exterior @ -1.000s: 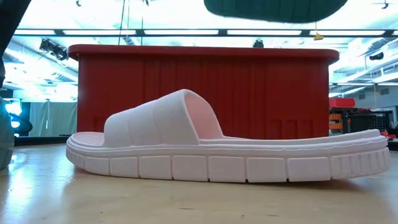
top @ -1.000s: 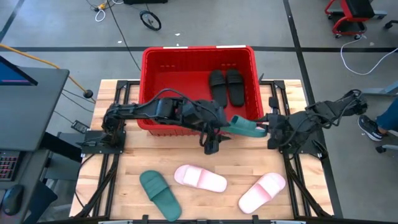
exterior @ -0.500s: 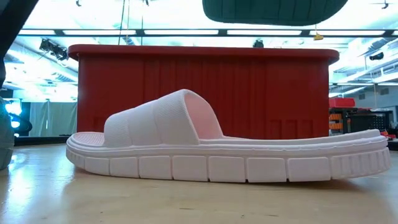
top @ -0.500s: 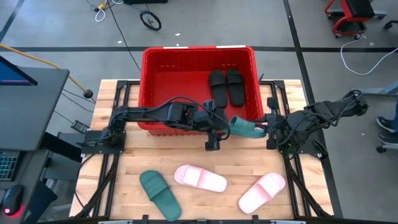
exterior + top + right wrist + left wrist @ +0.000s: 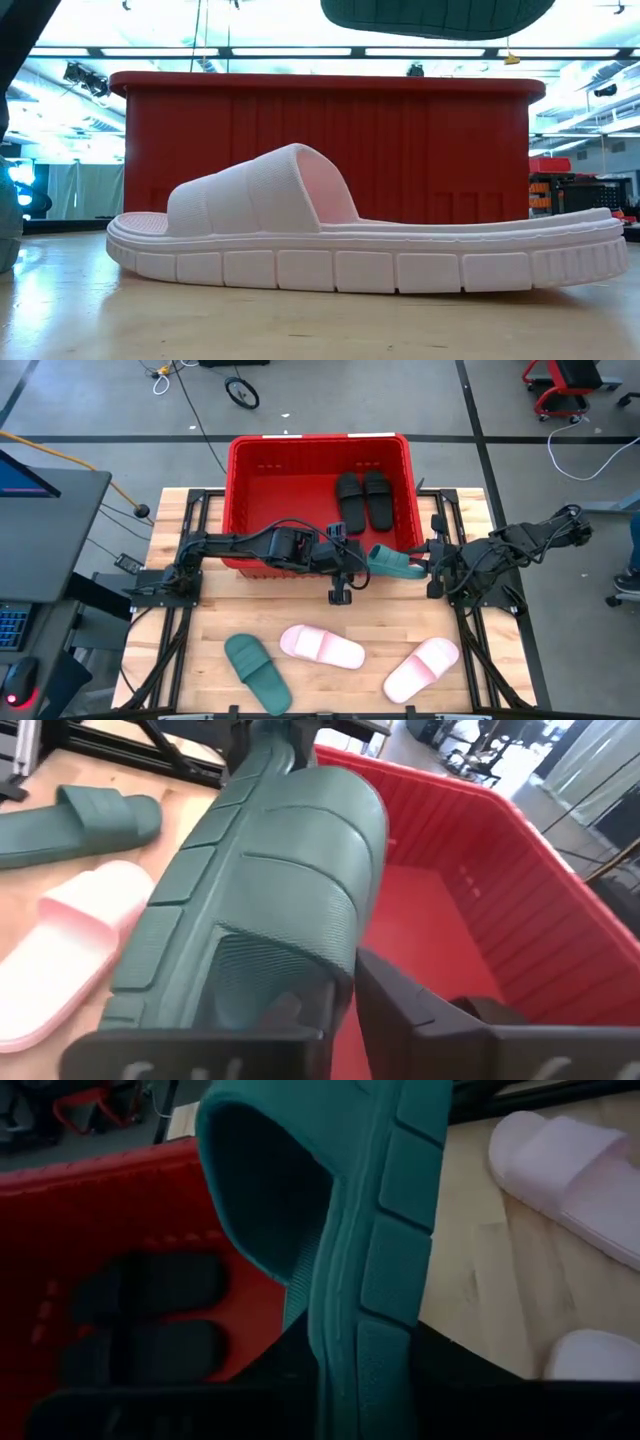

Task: Pick and place slides into bin
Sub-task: Put the right green slide into the container

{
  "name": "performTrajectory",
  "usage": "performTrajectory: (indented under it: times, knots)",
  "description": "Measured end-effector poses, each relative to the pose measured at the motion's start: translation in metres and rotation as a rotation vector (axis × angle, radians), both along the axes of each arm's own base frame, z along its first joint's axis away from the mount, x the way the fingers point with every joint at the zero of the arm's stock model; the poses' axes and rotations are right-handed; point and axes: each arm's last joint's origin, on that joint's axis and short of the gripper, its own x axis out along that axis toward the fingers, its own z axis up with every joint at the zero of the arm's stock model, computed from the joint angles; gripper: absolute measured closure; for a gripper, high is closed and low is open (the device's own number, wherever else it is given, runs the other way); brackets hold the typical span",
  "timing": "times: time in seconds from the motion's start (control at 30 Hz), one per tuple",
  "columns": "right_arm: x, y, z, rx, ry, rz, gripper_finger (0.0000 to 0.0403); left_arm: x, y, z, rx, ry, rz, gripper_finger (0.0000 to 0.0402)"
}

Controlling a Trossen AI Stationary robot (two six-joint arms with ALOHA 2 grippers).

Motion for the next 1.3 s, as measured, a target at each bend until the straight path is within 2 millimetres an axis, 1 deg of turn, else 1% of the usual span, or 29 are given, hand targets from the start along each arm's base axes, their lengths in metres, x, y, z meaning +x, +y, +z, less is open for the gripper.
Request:
performTrajectory:
  times: [0.1, 0.2, 0.3, 0.37, 0.47, 0.57, 0.67, 0.77, 0.87, 0.97, 1.07, 1.2, 1.3]
  knots:
    - [0.0, 0.0, 0.0, -0.031, 0.003, 0.0, 0.0332, -0.001, -0.001, 0.0, -0.013, 0.001, 0.013, 0.0323]
    - [0.0, 0.0, 0.0, -0.033, 0.002, -0.001, 0.0297, -0.002, -0.004, -0.002, -0.024, 0.016, 0.021, 0.0323]
    - [0.0, 0.0, 0.0, -0.013, -0.004, -0.012, 0.0258, -0.007, -0.004, -0.005, -0.018, 0.059, 0.069, 0.0323]
    - [0.0, 0.0, 0.0, 0.005, -0.009, -0.018, 0.0235, -0.012, 0.0, -0.008, 0.034, 0.106, 0.141, 0.0323]
    - [0.0, 0.0, 0.0, 0.042, -0.019, -0.035, 0.0209, -0.02, 0.014, -0.012, 0.152, 0.171, 0.287, 0.0323]
    - [0.0, 0.0, 0.0, 0.061, -0.024, -0.044, 0.0195, -0.029, 0.035, -0.015, 0.275, 0.263, 0.383, 0.0323]
    - [0.0, 0.0, 0.0, 0.075, -0.027, -0.051, 0.019, -0.035, 0.064, -0.016, 0.369, 0.352, 0.448, 0.0323]
    - [0.0, 0.0, 0.0, 0.086, -0.029, -0.056, 0.0193, -0.038, 0.1, -0.021, 0.399, 0.415, 0.516, 0.0323]
    - [0.0, 0.0, 0.0, 0.109, -0.034, -0.066, 0.0198, -0.042, 0.132, -0.032, 0.399, 0.486, 0.569, 0.0323]
    - [0.0, 0.0, 0.0, 0.124, -0.038, -0.073, 0.0203, -0.046, 0.161, -0.055, 0.416, 0.577, 0.616, 0.0323]
    - [0.0, 0.0, 0.0, 0.133, -0.04, -0.077, 0.0207, -0.055, 0.185, -0.081, 0.396, 0.665, 0.701, 0.0323]
    - [0.0, 0.0, 0.0, 0.162, -0.048, -0.09, 0.0208, -0.071, 0.207, -0.114, 0.342, 0.737, 0.854, 0.0323]
    - [0.0, 0.0, 0.0, 0.173, -0.051, -0.095, 0.0208, -0.082, 0.219, -0.133, 0.315, 0.761, 0.953, 0.0323]
